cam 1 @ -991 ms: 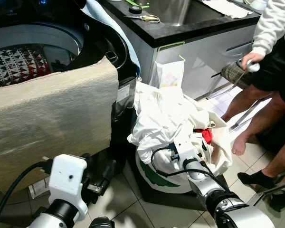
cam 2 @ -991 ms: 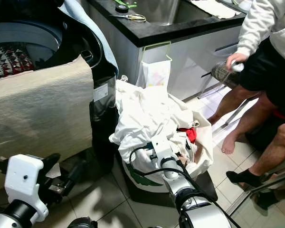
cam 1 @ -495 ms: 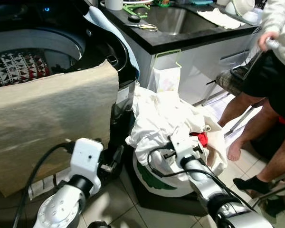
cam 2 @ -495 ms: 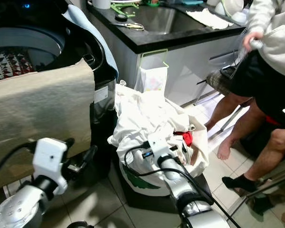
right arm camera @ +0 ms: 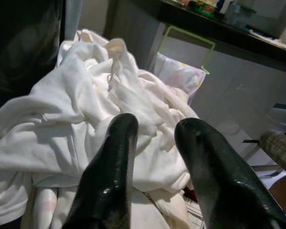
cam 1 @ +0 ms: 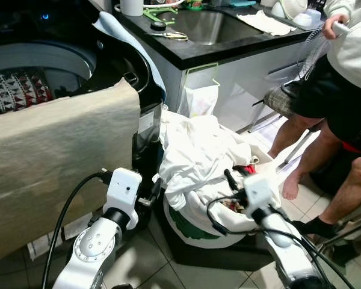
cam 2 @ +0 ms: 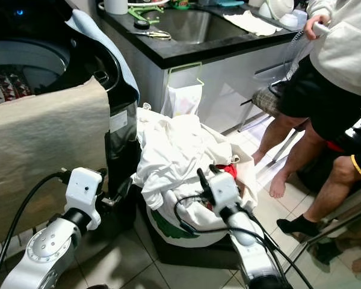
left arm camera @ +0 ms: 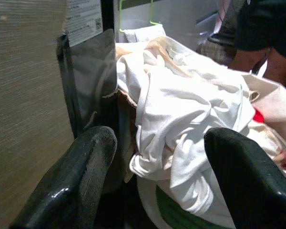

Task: Clothes washing

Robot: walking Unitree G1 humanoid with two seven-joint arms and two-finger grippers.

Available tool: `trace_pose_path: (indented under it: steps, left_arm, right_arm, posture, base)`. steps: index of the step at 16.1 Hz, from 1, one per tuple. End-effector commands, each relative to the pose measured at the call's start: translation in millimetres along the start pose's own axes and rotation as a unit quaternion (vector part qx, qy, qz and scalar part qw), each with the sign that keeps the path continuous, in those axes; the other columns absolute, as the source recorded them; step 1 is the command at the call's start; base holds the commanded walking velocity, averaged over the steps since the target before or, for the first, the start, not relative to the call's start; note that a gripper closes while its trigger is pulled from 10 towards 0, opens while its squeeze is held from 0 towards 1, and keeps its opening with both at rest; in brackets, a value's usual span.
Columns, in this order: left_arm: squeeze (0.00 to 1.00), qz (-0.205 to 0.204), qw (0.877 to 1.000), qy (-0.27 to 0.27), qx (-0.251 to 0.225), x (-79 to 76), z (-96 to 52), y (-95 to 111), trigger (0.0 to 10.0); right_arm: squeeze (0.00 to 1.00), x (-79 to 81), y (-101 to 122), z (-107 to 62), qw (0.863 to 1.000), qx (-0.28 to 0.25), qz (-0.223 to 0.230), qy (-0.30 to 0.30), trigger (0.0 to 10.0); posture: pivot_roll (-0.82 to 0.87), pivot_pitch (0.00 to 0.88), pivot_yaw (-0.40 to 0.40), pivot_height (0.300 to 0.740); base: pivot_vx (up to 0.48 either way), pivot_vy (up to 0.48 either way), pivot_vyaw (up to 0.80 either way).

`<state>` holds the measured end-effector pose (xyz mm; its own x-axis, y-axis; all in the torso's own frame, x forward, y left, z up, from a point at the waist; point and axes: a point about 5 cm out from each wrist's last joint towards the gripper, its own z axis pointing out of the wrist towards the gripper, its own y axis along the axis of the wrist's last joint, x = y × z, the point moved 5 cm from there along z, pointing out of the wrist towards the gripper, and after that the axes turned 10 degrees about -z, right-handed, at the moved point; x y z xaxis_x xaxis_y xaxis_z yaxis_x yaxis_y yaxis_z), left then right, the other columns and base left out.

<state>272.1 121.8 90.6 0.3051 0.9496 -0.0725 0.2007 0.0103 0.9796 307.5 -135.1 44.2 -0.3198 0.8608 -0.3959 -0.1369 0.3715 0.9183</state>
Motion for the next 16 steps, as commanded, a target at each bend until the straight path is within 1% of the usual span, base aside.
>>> trace_pose_path:
  steps: [1,3,4,5,6,7,9,10,11,12,13,14,15,16]
  left_arm:
    - [0.00,0.008,1.000,-0.007,-0.001,-2.2,3.8,-3,10.0]
    - [0.00,0.013,1.000,-0.004,0.000,-0.5,5.9,-6,10.0]
    - [0.00,0.017,1.000,0.005,0.003,4.3,5.8,-10,10.0]
    - [0.00,0.011,1.000,0.017,0.001,8.6,5.3,-10,10.0]
    - [0.00,-0.004,0.999,0.035,-0.006,13.4,5.1,-9,10.0]
    - [0.00,-0.020,0.998,0.053,-0.019,17.3,5.1,-5,10.0]
    - [0.00,-0.033,0.997,0.050,-0.043,10.5,5.2,7,10.0]
    - [0.00,-0.046,0.995,0.049,-0.071,9.5,-1.4,17,10.0]
    - [0.00,-0.046,0.994,0.050,-0.083,10.5,-5.3,20,10.0]
    - [0.00,-0.043,0.992,0.067,-0.096,17.6,-16.4,19,10.0]
    - [0.00,-0.042,0.991,0.079,-0.099,22.0,-22.3,18,10.0]
    - [0.00,-0.032,0.991,0.091,-0.096,26.5,-30.9,13,10.0]
    - [0.00,-0.022,0.992,0.091,-0.086,26.1,-38.4,10,10.0]
    - [0.00,-0.011,0.993,0.084,-0.083,23.5,-36.8,12,10.0]
  right_arm:
    - [1.00,-12.9,7,-3.7,1.000,-0.009,0.008,-0.012,10.0]
    - [1.00,-19.6,18,-10.6,1.000,-0.023,0.011,-0.015,10.0]
    - [1.00,-21.7,25,-18.4,0.999,-0.030,0.013,-0.009,10.0]
    - [1.00,-22.7,27,-22.4,0.999,-0.031,0.012,-0.008,10.0]
    - [1.00,-23.8,30,-25.8,0.999,-0.033,0.017,-0.009,10.0]
    - [1.00,-25.5,35,-28.5,0.999,-0.039,0.026,-0.013,10.0]
    - [1.00,-29.7,45,-29.5,0.997,-0.068,0.039,-0.028,10.0]
    - [1.00,-35.9,47,-38.6,0.994,-0.090,0.040,-0.047,10.0]
    - [1.00,-37.6,46,-43.5,0.994,-0.092,0.037,-0.050,10.0]
    - [1.00,-39.1,36,-53.7,0.996,-0.078,0.022,-0.047,10.0]
    - [1.00,-39.4,30,-58.2,0.997,-0.069,0.013,-0.043,10.0]
    - [1.00,-41.3,23,-63.7,0.997,-0.058,0.013,-0.044,10.0]
    - [1.00,-40.6,16,-66.4,0.998,-0.043,0.021,-0.042,10.0]
    - [1.00,-33.2,9,-62.4,0.999,-0.027,0.030,-0.027,10.0]
  posture:
    - [0.13,0.000,-0.079,0.740]
    - [0.13,0.000,-0.072,0.740]
    - [0.12,0.000,-0.069,0.740]
    - [0.11,0.000,-0.071,0.740]
    - [0.11,0.000,-0.070,0.740]
    - [0.11,0.000,-0.064,0.740]
    - [0.11,0.000,-0.053,0.740]
    - [0.11,0.000,-0.049,0.740]
    - [0.11,0.000,-0.047,0.740]
    - [0.10,0.000,-0.037,0.740]
    - [0.10,0.000,-0.037,0.740]
    - [0.10,0.000,-0.036,0.740]
    - [0.11,0.000,-0.039,0.740]
    - [0.11,0.000,-0.038,0.740]
  base:
    - [0.000,0.000,0.00]
    - [0.000,0.000,0.00]
    - [0.000,0.000,0.00]
    - [0.000,0.000,0.00]
    - [0.000,0.000,0.00]
    - [0.000,0.000,0.00]
    - [0.000,0.000,0.00]
    - [0.000,0.000,0.00]
    - [0.000,0.000,0.00]
    - [0.000,0.000,0.00]
    - [0.000,0.000,0.00]
    - [0.000,0.000,0.00]
    - [0.000,0.000,0.00]
    - [0.000,0.000,0.00]
